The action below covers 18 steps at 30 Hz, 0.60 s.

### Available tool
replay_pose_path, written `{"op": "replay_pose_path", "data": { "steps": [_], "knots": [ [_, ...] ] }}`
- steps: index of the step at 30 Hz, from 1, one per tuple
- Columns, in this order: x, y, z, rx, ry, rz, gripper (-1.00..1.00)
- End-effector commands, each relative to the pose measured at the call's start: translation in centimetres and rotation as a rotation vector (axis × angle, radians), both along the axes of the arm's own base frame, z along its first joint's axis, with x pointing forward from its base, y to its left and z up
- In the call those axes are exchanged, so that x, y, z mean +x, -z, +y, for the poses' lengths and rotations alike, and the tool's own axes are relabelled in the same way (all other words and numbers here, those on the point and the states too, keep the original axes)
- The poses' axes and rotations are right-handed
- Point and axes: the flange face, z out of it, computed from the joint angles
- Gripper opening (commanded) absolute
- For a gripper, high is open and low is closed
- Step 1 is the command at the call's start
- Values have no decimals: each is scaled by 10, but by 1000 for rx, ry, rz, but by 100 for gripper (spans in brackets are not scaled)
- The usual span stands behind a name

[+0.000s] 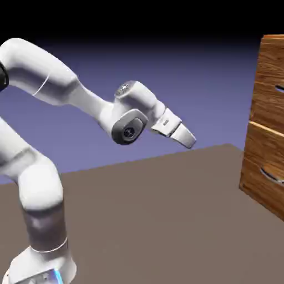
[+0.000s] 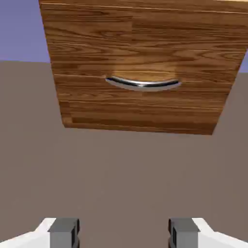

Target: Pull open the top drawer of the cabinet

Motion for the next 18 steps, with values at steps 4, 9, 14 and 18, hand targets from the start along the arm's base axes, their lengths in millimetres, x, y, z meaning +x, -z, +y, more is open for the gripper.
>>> {"op": "replay_pose_path", "data": {
  "steps": [4,9,14,18],
  "knots": [
    [28,15,-33,51,14,61,0],
    [58,42,-76,95,34,126,0],
    [81,73,-117,114,54,172,0],
    [95,96,-150,107,69,193,0]
  ]
}}
